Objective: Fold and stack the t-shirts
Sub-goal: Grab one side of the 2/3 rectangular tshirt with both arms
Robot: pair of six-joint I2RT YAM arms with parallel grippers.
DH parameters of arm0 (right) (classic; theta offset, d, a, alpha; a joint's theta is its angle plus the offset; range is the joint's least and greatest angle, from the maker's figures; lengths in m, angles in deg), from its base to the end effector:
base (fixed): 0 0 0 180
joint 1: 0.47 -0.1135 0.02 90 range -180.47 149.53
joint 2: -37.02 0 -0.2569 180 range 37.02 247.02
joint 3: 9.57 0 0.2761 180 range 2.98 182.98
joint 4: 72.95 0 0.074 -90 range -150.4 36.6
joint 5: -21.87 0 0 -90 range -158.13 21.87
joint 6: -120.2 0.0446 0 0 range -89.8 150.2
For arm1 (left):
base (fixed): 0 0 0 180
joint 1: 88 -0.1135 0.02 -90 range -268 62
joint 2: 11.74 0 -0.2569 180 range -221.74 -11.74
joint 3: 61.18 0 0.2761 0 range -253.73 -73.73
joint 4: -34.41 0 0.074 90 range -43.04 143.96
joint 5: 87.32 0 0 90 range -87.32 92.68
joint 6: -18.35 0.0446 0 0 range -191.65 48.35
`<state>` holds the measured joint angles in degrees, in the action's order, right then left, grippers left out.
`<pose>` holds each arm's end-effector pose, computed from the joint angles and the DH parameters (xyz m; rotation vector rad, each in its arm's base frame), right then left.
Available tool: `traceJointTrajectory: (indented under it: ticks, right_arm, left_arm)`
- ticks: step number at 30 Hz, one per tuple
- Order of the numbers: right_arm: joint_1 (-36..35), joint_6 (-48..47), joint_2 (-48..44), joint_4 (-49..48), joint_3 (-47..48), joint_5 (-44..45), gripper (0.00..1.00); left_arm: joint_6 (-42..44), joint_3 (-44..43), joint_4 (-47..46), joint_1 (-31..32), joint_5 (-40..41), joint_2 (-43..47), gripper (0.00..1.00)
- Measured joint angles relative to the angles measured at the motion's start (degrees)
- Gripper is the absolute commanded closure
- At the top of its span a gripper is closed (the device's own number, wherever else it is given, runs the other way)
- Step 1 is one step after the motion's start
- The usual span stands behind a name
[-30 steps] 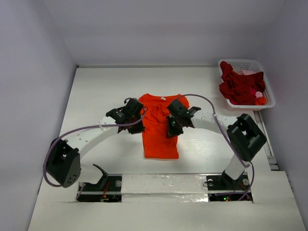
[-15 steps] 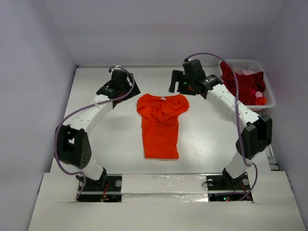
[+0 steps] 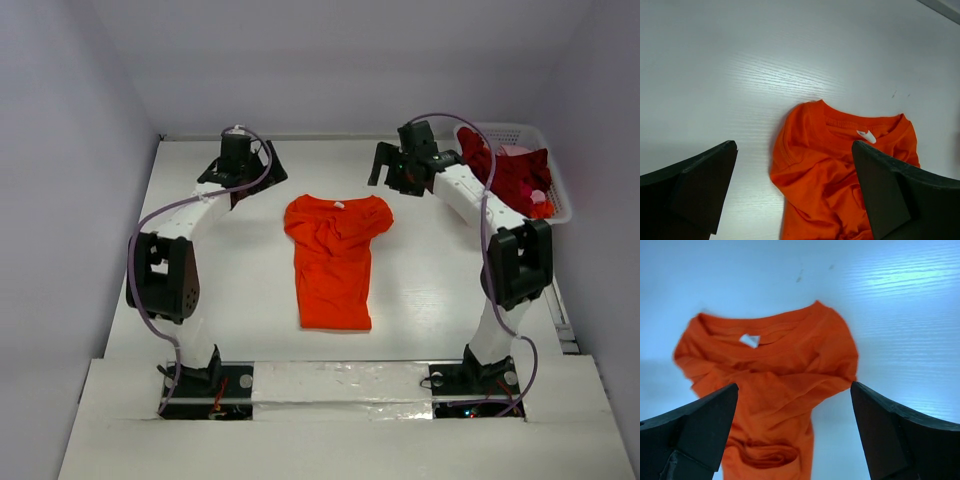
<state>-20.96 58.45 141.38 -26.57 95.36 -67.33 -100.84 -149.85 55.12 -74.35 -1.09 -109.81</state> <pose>0.4147 0.1543 0.2801 0.1696 2.3995 0.3876 0.4181 -0.1046 0.2633 -0.2488 2.1233 -0.5152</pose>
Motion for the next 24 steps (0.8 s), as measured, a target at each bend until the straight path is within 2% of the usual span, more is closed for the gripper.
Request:
traceJointTrajectory:
  ticks: [3, 7, 24]
  right_arm:
    - [0.7, -0.6, 2.9, 0.0, 0.0, -0.7, 0.03]
    - [0.7, -1.3, 4.7, -0.2, 0.0, -1.8, 0.08]
    - [4.4, -0.5, 7.1, -4.3, -0.2, -4.7, 0.09]
  left_arm:
    - [0.3, -0.1, -1.9, -1.2, -2.5, -3.8, 0.01]
    - [0.2, 0.0, -2.8, -2.2, -5.4, -9.0, 0.11]
    - [-0.2, -2.2, -5.9, -2.9, -19.9, -18.3, 0.14]
